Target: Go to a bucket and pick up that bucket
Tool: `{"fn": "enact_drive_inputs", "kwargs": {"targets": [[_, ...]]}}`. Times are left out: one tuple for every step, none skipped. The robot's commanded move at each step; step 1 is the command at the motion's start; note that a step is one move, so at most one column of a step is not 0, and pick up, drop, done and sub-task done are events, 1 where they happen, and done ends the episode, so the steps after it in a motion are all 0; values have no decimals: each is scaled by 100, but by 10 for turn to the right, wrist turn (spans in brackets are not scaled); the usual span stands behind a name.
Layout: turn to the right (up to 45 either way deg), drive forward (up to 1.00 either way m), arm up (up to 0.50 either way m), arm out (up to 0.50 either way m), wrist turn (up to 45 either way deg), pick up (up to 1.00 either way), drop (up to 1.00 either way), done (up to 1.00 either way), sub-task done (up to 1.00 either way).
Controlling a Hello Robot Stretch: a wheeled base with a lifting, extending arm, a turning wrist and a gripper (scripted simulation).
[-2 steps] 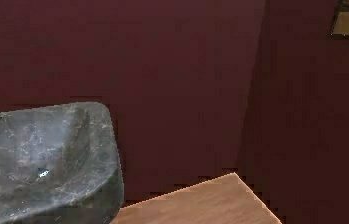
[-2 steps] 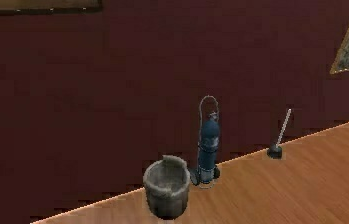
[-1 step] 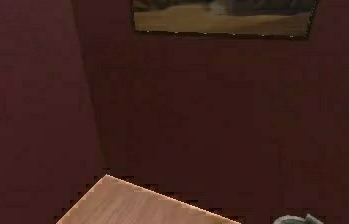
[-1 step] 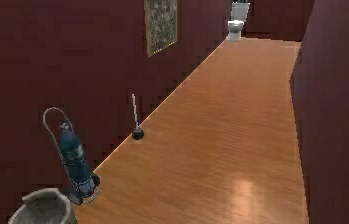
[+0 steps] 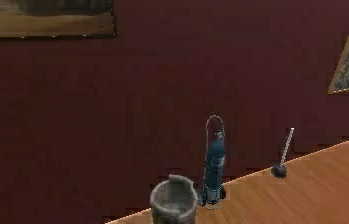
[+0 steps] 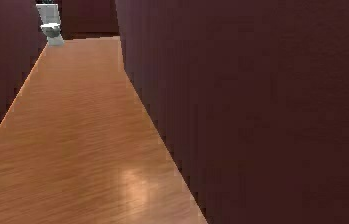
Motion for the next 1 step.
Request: {"fn": "enact_drive_inputs", "kwargs": {"targets": [[180,0,0,0,0,0,0,0,0]]}}
